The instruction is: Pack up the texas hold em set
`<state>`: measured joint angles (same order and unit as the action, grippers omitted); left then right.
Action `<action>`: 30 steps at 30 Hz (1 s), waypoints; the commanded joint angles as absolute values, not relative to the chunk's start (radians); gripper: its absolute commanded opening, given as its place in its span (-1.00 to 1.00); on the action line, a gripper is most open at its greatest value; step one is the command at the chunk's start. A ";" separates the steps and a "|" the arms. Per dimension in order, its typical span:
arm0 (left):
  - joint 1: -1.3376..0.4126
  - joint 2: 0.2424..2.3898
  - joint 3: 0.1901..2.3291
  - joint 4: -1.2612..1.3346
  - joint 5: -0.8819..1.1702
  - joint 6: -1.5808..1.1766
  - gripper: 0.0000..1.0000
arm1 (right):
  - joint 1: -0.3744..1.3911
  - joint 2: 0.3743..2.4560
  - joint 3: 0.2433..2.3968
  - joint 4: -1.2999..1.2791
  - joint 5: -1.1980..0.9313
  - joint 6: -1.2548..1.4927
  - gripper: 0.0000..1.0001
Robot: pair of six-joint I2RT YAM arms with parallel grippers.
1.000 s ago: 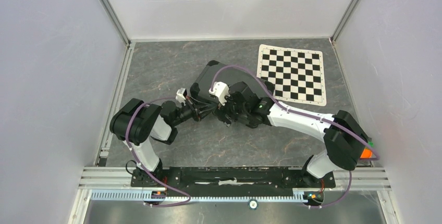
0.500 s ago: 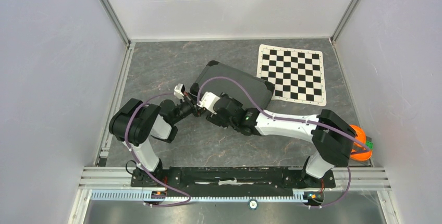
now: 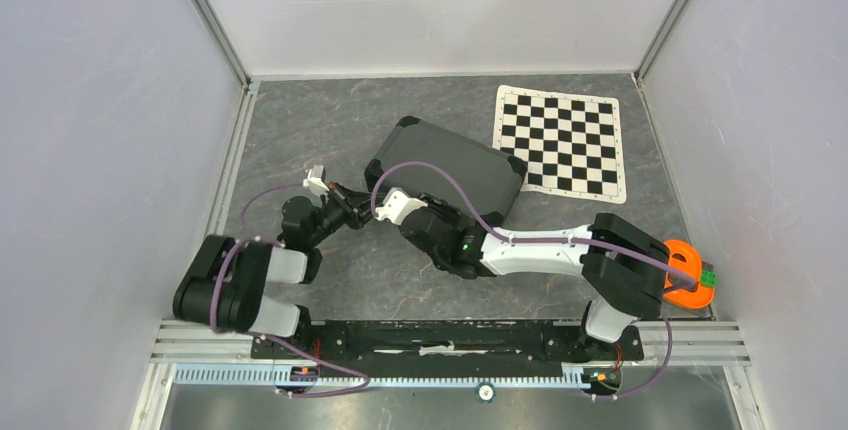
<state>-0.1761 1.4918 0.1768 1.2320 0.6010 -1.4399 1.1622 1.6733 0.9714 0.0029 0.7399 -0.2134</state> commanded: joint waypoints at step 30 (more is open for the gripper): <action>-0.321 1.393 0.302 0.699 0.488 -0.959 -0.72 | 1.101 1.580 1.047 -0.173 0.526 -0.202 0.40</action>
<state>-0.3126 1.3449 0.2699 0.5865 0.5026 -0.9821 1.0966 1.5970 1.0134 -0.1410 0.5072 -0.2050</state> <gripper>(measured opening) 0.138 0.609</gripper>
